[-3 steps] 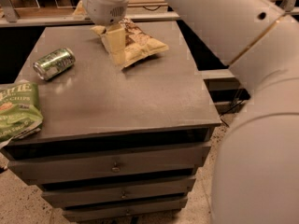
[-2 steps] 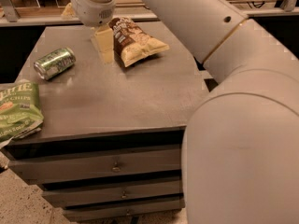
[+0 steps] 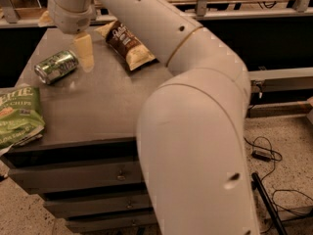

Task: Pick green can

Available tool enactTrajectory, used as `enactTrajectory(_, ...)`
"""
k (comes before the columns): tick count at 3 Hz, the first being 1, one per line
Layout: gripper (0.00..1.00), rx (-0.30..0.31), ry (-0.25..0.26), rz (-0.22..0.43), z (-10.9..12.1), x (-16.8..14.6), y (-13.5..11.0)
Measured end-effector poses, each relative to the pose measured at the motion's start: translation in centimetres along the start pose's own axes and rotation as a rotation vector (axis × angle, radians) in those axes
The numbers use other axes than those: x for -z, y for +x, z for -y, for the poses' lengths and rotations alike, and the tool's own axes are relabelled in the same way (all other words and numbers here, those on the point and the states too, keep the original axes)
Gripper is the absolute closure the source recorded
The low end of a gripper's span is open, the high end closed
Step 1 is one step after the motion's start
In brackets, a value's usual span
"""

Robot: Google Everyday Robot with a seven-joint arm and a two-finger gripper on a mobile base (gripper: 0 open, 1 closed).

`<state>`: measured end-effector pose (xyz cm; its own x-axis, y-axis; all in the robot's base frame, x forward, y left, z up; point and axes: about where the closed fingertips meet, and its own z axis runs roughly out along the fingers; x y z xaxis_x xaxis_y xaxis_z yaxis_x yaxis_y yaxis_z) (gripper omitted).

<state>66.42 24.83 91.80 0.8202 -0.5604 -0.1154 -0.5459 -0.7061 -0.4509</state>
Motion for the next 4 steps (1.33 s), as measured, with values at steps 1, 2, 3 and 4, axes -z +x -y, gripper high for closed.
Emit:
enactTrajectory(1,0.0,0.063,-0.032,0.011,2.5,-4.0,-2.0)
enactTrajectory(2,0.0,0.064,-0.059,-0.001,3.4,-6.7,-1.9)
enactTrajectory(3,0.0,0.04,-0.095,-0.017,2.9,-8.6,-0.6)
enactTrajectory(4,0.15,0.024,-0.117,-0.021,2.1,-9.2,0.4)
